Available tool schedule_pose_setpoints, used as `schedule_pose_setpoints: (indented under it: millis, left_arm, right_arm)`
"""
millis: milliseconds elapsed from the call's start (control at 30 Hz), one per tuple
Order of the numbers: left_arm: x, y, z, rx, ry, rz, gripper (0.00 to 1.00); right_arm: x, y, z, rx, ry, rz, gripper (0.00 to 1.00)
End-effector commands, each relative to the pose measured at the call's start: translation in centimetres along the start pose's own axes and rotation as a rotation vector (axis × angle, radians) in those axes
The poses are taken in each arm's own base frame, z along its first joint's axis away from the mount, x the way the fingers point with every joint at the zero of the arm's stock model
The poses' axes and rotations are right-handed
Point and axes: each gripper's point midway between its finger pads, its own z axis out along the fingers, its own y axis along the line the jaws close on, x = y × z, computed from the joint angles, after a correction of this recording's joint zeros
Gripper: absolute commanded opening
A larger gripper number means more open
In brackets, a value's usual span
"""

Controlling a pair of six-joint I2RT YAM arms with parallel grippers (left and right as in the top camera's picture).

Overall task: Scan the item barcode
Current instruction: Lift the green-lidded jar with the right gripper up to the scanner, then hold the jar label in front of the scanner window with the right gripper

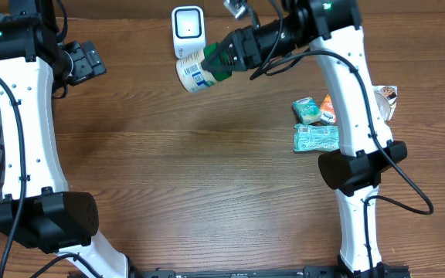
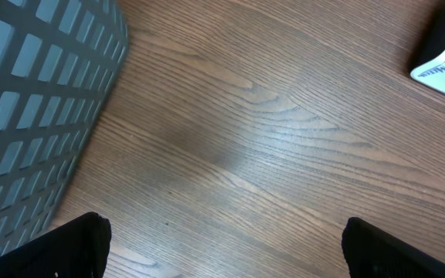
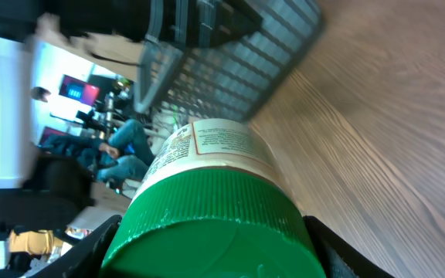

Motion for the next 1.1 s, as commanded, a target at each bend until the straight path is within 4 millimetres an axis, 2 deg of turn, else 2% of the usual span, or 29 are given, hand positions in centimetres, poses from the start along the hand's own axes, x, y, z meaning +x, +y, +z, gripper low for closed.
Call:
schedule_pose_setpoints:
  millis: [0, 133, 433, 633, 733, 867, 933, 1000, 1067]
  left_arm:
    - [0.0, -0.2, 0.2, -0.003, 0.002, 0.010, 1.00]
    - [0.0, -0.2, 0.2, -0.003, 0.002, 0.010, 0.99]
    - [0.0, -0.2, 0.2, -0.003, 0.002, 0.010, 1.00]
    - [0.0, -0.2, 0.2, -0.003, 0.002, 0.010, 0.99]
    - [0.0, -0.2, 0.2, -0.003, 0.002, 0.010, 1.00]
    - [0.0, -0.2, 0.2, -0.003, 0.002, 0.010, 0.99]
    - [0.0, -0.2, 0.2, -0.003, 0.002, 0.010, 0.99]
    - [0.0, -0.2, 0.2, -0.003, 0.002, 0.010, 1.00]
    - [0.0, -0.2, 0.2, -0.003, 0.002, 0.010, 0.99]
  right_arm:
    - [-1.2, 3.9, -2.6, -0.070, -0.075, 0.006, 0.28]
    - [-1.7, 4.5, -4.1, -0.060, -0.109, 0.081, 0.28]
    - [-1.7, 4.7, -4.3, -0.060, -0.114, 0.074, 0.28]
    - [-1.7, 2.7, -4.2, 0.056, -0.120, 0.080, 0.28]
    - [-2.0, 1.0, -4.1, 0.164, -0.127, 0.067, 0.28]
    - [-3.1, -3.0, -4.1, 0.449, -0.159, 0.010, 0.28]
    - [-5.3, -7.6, -5.4, 0.824, -0.223, -0.059, 0.28]
    - [-6.9, -9.7, -6.8, 1.027, -0.280, -0.102, 0.28]
    - [-9.1, -10.8, -7.5, 1.163, -0.354, -0.157, 0.28]
